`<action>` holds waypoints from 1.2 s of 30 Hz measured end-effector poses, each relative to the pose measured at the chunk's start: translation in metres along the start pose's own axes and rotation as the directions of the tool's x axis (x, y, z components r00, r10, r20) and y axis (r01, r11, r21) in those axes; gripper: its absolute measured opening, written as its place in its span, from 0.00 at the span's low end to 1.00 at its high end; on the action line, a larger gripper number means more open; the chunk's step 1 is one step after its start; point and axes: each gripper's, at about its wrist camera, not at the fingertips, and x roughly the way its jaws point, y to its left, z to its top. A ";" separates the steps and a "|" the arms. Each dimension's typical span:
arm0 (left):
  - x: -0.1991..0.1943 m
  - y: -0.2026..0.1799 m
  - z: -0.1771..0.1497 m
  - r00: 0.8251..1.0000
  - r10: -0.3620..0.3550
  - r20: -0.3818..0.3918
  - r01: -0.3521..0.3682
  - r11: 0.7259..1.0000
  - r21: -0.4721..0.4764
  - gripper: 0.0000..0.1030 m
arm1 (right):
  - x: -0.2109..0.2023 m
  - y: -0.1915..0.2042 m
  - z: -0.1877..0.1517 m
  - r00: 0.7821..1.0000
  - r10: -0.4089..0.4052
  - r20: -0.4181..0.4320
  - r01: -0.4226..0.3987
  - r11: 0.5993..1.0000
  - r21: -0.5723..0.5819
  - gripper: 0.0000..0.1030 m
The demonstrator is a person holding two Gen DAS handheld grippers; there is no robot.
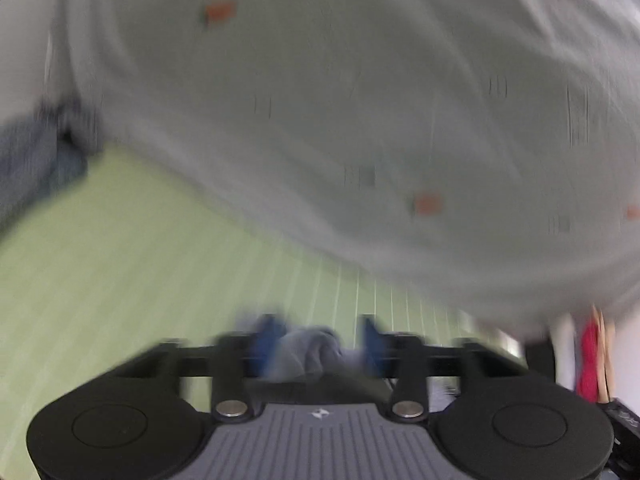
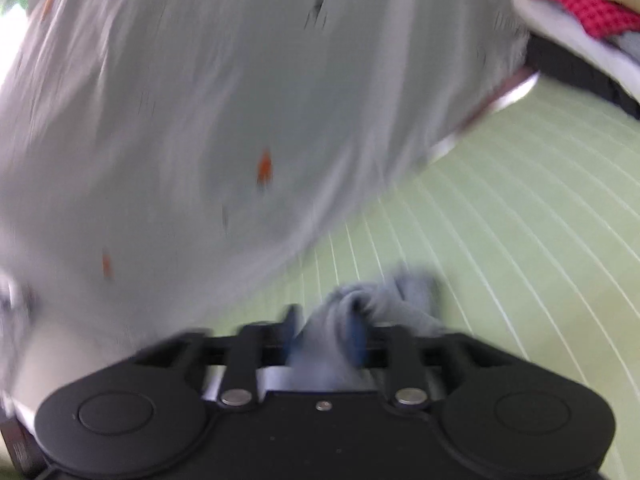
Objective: Fold clothes
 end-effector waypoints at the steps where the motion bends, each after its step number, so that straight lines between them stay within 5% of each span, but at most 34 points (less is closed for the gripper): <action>1: 0.003 0.001 0.005 1.000 -0.001 0.023 0.001 1.000 0.008 0.84 | 0.004 0.005 0.006 0.999 -0.020 0.031 0.021 0.999 -0.027 0.75; 3: 0.018 0.007 0.003 1.000 0.006 -0.001 -0.006 0.999 0.034 0.85 | 0.011 0.014 0.012 0.994 -0.069 0.081 0.078 0.990 -0.117 0.76; 6: 0.054 0.022 -0.019 0.991 0.076 -0.108 -0.067 0.995 0.078 0.88 | 0.038 0.008 0.001 0.988 -0.149 0.028 0.152 0.964 -0.220 0.82; 10: 0.097 0.036 -0.052 0.939 0.182 -0.293 -0.152 0.981 0.121 0.88 | 0.081 -0.010 -0.021 0.951 -0.289 -0.109 0.254 0.933 -0.253 0.82; 13: 0.110 0.039 -0.074 0.914 0.176 -0.365 -0.130 0.980 0.148 0.88 | 0.098 -0.015 -0.038 0.926 -0.331 -0.182 0.273 0.920 -0.282 0.82; 19: 0.123 0.048 -0.090 0.891 0.151 -0.428 -0.096 0.984 0.147 0.97 | 0.122 -0.024 -0.065 0.883 -0.380 -0.276 0.274 0.894 -0.355 0.83; 28: 0.155 0.050 -0.097 0.866 0.075 -0.494 -0.036 0.996 0.087 1.00 | 0.149 -0.041 -0.065 0.878 -0.335 -0.341 0.231 0.921 -0.313 0.94; 36: 0.164 0.030 -0.097 0.876 0.095 -0.472 -0.038 0.991 0.130 1.00 | 0.172 -0.031 -0.066 0.877 -0.314 -0.363 0.180 0.916 -0.358 1.00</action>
